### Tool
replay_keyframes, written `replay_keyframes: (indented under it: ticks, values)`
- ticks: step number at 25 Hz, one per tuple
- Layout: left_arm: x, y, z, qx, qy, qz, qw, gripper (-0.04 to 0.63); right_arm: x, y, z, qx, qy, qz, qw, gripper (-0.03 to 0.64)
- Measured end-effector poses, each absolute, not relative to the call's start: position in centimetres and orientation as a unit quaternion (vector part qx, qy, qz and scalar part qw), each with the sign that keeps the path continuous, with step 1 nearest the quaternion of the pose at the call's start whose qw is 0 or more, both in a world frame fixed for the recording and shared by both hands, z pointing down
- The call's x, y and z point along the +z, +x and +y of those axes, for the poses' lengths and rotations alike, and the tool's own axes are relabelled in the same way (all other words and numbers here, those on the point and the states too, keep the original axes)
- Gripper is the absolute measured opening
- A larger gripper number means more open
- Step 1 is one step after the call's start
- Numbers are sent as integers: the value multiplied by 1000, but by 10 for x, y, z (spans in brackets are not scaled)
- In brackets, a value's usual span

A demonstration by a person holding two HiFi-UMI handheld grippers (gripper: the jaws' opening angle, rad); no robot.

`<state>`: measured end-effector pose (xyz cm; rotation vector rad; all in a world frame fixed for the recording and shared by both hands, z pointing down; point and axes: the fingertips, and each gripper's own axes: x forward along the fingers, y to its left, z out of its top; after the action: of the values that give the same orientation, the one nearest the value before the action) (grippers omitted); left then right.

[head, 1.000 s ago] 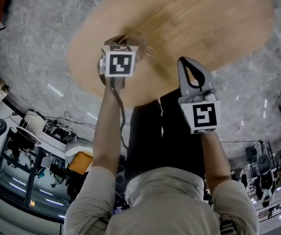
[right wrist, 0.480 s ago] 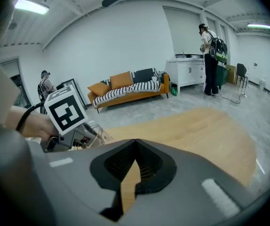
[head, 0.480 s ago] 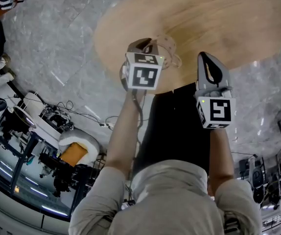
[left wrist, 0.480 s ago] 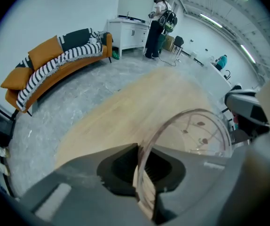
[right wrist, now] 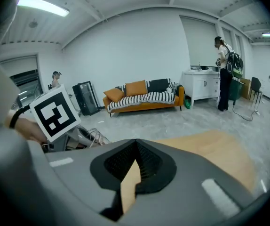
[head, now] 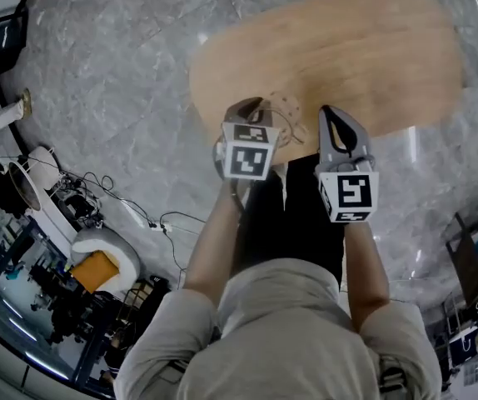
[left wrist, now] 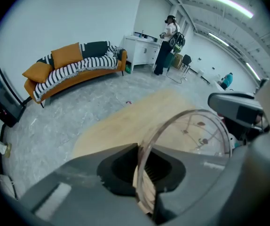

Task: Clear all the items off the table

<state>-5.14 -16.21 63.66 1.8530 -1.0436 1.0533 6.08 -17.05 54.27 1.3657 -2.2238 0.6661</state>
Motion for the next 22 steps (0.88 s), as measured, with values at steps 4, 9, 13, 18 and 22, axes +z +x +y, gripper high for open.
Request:
replay_keyframes:
  ticks: [4,9,13,18,22]
  values:
    - [599,-54,-153,390,731,-426,363,41,508,55,-158,225,483,-819,213,6]
    - [556,-57,-141,359,742,-447,348,41,474,55,-139,206,480,-829,199,6]
    - [528,-54,-127,340,753,-451,339,41,451,56,-125,196,484,-831,191,6]
    - [497,-48,-116,317,773,-450,316,41,419,57,-119,168,493,-839,161,6]
    - [468,-46,-106,307,787,-448,292,41,385,61,-112,138,499,-843,144,6]
